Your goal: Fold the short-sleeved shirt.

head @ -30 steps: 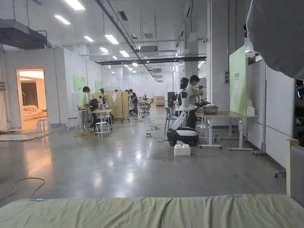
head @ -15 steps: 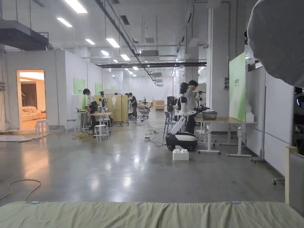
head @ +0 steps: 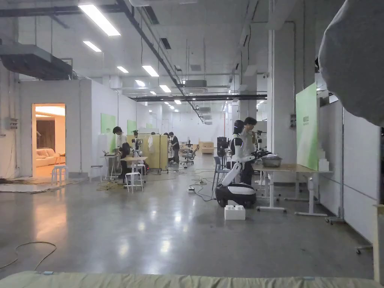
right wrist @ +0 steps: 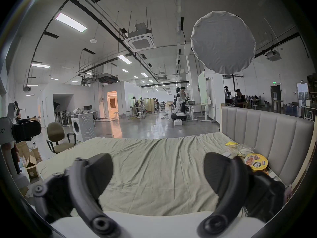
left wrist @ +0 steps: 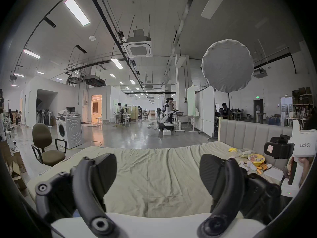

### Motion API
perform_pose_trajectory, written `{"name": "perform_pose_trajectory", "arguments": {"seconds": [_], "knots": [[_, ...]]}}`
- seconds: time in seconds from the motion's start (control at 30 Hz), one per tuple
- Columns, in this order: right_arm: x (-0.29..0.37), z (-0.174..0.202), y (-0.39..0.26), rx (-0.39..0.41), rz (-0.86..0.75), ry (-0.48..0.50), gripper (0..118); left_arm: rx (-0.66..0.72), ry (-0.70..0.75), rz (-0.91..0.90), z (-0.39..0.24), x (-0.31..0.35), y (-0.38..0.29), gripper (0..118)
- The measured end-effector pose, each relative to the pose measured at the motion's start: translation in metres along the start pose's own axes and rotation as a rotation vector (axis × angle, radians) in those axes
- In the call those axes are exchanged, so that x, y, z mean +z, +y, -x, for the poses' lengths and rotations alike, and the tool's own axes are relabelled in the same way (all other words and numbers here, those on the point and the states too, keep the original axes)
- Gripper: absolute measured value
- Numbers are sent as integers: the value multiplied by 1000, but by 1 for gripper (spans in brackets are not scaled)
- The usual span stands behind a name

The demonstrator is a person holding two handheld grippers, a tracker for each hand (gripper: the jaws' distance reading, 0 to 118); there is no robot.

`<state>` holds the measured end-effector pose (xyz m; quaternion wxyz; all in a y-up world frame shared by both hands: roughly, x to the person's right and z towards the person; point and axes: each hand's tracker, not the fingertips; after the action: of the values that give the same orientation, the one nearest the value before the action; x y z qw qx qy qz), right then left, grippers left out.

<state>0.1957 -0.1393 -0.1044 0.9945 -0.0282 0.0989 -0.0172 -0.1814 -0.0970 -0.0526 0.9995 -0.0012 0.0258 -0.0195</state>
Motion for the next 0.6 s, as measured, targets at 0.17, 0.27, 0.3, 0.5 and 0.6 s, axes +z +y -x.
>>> {"name": "perform_pose_trajectory", "arguments": {"seconds": [0.17, 0.27, 0.3, 0.5, 0.6], "knots": [[-2, 2, -2, -22, -24, 38, 118, 15, -35, -26, 1, 2, -1, 118], [-5, 3, -3, -38, 2, 32, 118, 7, -28, -46, -1, 3, 7, 118], [-5, 3, -3, -33, 0, 29, 118, 2, -26, -45, -2, 2, 6, 118], [-5, 3, -4, -31, 3, 28, 118, -20, -19, -40, -3, 3, 5, 118], [-4, 4, -4, -30, 11, 31, 118, -17, -17, -32, -4, 2, 2, 118]]}}
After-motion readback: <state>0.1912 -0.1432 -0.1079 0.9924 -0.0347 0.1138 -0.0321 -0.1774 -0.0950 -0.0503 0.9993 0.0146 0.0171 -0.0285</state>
